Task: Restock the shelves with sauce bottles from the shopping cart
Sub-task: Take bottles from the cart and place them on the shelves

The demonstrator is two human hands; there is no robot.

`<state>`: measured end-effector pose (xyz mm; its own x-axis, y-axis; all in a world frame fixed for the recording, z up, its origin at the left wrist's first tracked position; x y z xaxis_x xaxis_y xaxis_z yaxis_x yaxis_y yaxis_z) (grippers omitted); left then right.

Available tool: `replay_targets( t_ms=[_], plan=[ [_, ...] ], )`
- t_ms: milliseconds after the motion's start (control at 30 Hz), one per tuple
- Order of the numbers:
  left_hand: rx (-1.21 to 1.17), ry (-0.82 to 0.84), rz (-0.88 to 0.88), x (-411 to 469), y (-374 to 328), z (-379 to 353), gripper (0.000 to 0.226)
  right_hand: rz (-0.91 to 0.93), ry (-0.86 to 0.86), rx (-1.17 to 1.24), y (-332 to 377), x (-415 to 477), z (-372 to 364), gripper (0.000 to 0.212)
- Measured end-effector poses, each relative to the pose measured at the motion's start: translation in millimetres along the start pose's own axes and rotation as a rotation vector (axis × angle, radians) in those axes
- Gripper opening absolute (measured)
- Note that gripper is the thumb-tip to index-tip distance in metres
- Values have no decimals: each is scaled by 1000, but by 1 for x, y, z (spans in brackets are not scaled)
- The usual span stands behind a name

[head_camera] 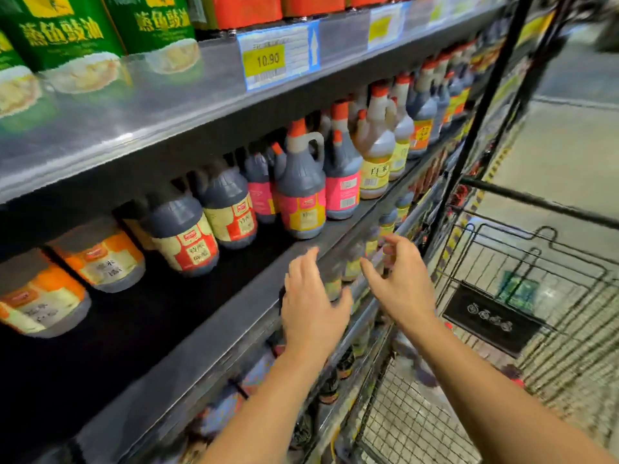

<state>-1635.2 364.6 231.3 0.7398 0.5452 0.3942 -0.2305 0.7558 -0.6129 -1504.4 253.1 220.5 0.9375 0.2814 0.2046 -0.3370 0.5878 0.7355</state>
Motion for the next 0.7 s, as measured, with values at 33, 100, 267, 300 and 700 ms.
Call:
replay_targets(
  t_ms=[33, 100, 267, 300, 700],
  plan=[
    [-14, 52, -27, -2, -7, -15, 72, -38, -29, -17, -18, -2, 11, 51],
    [-38, 137, -76, -9, -22, -44, 66, -136, -80, -53, -57, -8, 30, 38],
    [-48, 308, -248, -26, -56, -121, 58, -387, -92, -99, -167, -26, 54, 38],
    [-42, 342, -251, -28, -58, -138, 58, -427, -74, -113, -188, -29, 54, 43],
    [-14, 707, -19, -51, 12, -353, 58, -813, 206, -87, -405, -35, -20, 66]
  ],
)
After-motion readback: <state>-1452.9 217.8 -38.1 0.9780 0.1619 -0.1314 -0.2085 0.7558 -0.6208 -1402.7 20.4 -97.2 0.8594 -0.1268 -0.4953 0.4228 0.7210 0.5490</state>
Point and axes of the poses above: each hand's wrist, its own x-axis towards the middle knuckle, its own z-axis out of the back of the hand, y = z × x, the point moved 6 cm from there along x, towards the middle knuckle, and after that the axes turned 9 degrees about -z, right-handed, at the moved point
